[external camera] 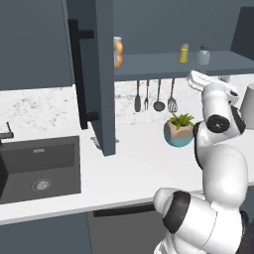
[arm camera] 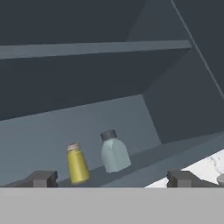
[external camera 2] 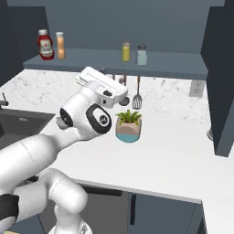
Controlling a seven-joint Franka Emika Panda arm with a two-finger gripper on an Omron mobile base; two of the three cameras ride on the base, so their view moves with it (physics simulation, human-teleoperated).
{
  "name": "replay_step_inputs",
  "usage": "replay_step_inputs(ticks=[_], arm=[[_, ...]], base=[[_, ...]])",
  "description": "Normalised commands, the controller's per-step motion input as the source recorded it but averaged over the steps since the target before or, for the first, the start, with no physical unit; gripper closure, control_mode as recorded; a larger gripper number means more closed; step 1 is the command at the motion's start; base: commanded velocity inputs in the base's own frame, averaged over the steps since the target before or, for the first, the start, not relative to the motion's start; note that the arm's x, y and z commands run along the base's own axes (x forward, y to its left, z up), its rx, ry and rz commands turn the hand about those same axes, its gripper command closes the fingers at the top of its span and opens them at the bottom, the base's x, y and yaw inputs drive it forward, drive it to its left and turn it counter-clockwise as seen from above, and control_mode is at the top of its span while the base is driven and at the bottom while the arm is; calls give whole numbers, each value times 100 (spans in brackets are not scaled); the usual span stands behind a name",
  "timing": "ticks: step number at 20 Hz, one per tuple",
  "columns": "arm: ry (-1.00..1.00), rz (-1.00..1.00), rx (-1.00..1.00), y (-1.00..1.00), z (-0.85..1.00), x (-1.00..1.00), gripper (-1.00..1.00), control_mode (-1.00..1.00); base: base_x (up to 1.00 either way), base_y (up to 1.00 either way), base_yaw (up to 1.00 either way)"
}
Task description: Put the shaker and condiment bottle from the counter next to their counterparts in the cabinet.
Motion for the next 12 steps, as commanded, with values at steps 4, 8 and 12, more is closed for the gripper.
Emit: replay_step_inputs(ticks=[4,8,12], arm=[[-12,2,0,17,-36,-100,-100,-100],[-10,1,0,18,-46,-100,-100,-100],[-7,1,0,20,-51,-100,-100,-100]], base=[[0,0,0],[0,0,0],[0,0,0]])
